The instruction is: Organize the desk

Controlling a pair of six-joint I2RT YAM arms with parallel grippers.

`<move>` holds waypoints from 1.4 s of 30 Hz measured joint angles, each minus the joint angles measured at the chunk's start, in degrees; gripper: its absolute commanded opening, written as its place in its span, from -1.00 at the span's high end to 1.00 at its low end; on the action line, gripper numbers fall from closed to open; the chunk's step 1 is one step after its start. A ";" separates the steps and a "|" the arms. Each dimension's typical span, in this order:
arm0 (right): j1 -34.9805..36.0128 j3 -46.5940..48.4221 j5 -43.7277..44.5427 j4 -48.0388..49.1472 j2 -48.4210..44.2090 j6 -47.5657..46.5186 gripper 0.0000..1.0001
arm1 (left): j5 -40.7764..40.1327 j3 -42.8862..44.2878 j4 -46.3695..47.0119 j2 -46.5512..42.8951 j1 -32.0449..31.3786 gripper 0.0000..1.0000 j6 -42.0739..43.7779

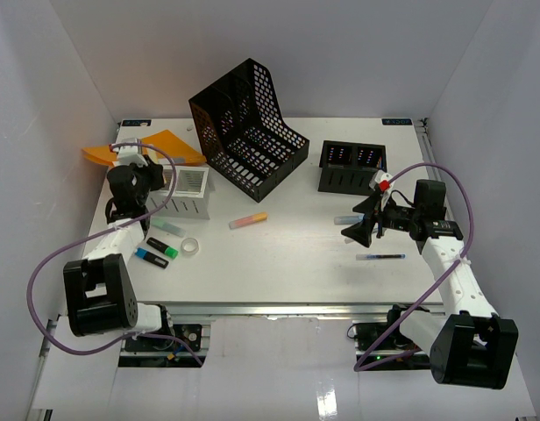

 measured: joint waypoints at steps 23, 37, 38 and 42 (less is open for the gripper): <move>5.49 0.13 -1.51 -5.62 2.28 -12.07 -0.80 | 3.28 -5.92 3.38 -8.65 0.28 -0.83 -4.31; 39.40 27.60 13.75 -9.58 35.97 -31.02 -0.81 | 17.26 -7.38 -23.19 -33.74 0.40 -0.96 -20.58; 40.55 32.34 14.30 -10.58 40.13 -31.80 -0.81 | 18.25 -8.43 -24.14 -35.49 0.39 -0.96 -22.04; 43.81 46.93 17.75 -12.92 53.09 -33.46 -0.84 | 20.83 -11.29 -27.79 -39.77 0.39 -0.96 -26.73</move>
